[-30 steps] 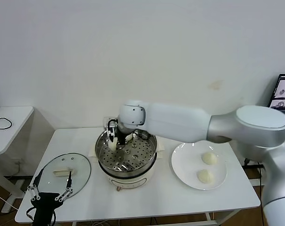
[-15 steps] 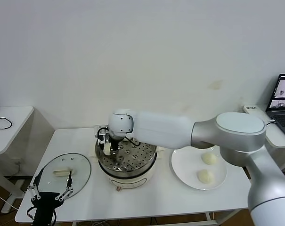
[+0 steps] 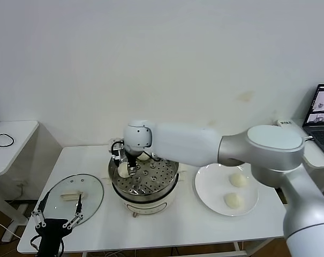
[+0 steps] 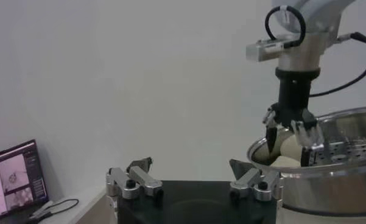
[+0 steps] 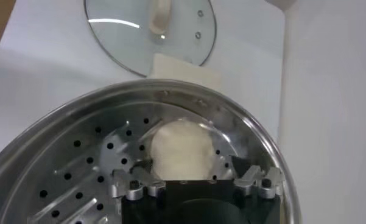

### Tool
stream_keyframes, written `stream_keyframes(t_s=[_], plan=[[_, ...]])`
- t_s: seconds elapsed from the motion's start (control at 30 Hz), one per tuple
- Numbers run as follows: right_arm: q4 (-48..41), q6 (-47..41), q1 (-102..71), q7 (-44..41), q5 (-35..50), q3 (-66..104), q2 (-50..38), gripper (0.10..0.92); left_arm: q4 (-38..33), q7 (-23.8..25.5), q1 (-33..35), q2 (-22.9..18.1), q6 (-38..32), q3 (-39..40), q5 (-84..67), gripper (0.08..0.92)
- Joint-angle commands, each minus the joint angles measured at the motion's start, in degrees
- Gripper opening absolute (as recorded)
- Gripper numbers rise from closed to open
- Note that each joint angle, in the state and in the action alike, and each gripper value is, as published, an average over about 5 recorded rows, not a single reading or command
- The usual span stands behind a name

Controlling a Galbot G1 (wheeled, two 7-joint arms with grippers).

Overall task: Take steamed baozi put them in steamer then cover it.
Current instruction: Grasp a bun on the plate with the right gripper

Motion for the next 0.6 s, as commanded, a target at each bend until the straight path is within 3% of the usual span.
stream_keyframes(t_s=[0.03, 0.33, 0.6], plan=[[7.4, 4.6, 8.1, -11.0, -1.9, -0.3, -9.8, 0.822, 0.1, 0.0, 0.0, 0.3, 0.0, 0.0, 0.0, 0.823], [20.9, 10.0, 13.0, -17.4, -5.1, -1.8, -30.4, 0.823, 0.7, 0.2, -0.7, 0.5, 0.0, 0.9, 0.3, 0.823], [28.8, 14.8, 9.6, -19.6, -13.9, -2.6, -48.9, 0.823, 1.3, 0.5, -1.2, 0.7, 0.2, 1.8, 0.8, 0.823]])
